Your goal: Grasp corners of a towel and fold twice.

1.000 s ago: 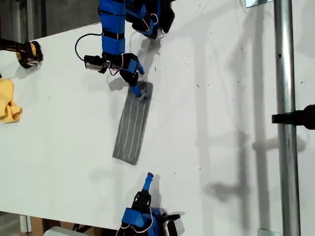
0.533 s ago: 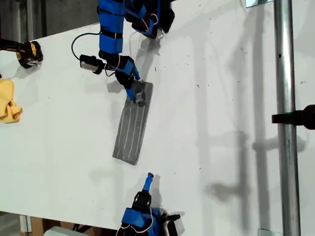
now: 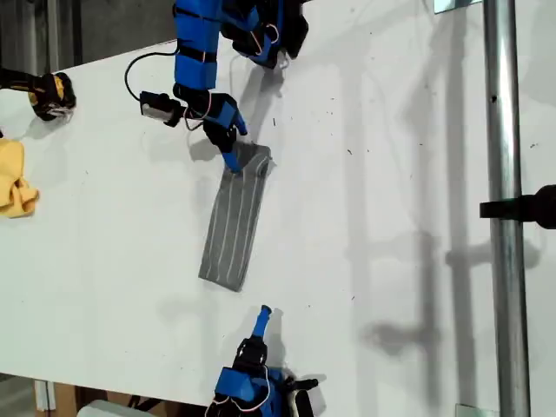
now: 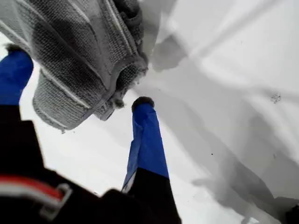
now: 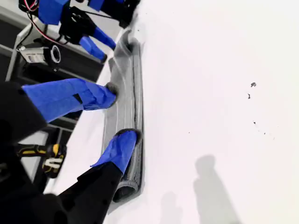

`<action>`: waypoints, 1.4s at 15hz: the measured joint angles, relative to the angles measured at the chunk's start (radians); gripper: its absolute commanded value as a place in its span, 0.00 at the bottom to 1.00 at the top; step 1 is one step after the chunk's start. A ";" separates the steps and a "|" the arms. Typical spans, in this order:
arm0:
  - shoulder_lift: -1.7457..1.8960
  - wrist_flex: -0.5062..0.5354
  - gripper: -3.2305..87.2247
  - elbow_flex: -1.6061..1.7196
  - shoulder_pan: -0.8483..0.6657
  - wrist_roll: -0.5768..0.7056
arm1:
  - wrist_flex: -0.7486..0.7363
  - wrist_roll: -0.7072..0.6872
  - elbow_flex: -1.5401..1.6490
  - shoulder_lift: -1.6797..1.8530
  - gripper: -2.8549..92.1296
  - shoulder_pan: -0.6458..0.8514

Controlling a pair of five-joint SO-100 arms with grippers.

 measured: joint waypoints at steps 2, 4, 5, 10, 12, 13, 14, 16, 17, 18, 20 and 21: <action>0.000 0.000 0.20 0.000 0.000 0.000 | -0.009 -0.006 -0.069 -0.173 0.49 0.000; 0.000 0.000 0.20 0.000 0.000 -0.002 | -0.008 -0.020 -0.164 -0.314 0.48 -0.008; 0.000 0.000 0.19 0.000 0.000 -0.005 | -0.005 -0.018 -0.198 -0.348 0.45 -0.017; 0.000 0.009 0.19 0.000 0.009 -0.008 | -0.104 -0.031 -0.270 -0.376 0.31 -0.044; 0.000 0.009 0.19 0.000 0.009 -0.008 | -0.127 -0.041 -0.284 -0.377 0.18 -0.049; 0.000 0.009 0.19 0.000 0.009 -0.008 | -0.140 -0.043 -0.284 -0.377 0.11 -0.049; 0.000 0.009 0.19 0.000 0.009 -0.009 | -0.150 -0.044 -0.284 -0.377 0.05 -0.049; 0.000 0.009 0.19 0.000 0.014 -0.011 | -0.173 -0.051 -0.285 -0.376 0.03 -0.052; 0.000 0.009 0.19 0.000 0.012 -0.011 | -0.161 -0.055 -0.282 -0.368 0.03 -0.052; 0.000 0.009 0.19 0.000 0.012 -0.011 | -0.137 -0.055 -0.267 -0.341 0.03 -0.052; 0.000 0.009 0.19 0.000 0.018 -0.011 | -0.017 -0.052 -0.193 -0.233 0.03 -0.060; 0.000 0.009 0.19 0.000 0.018 -0.011 | 0.048 -0.037 -0.156 -0.166 0.03 -0.078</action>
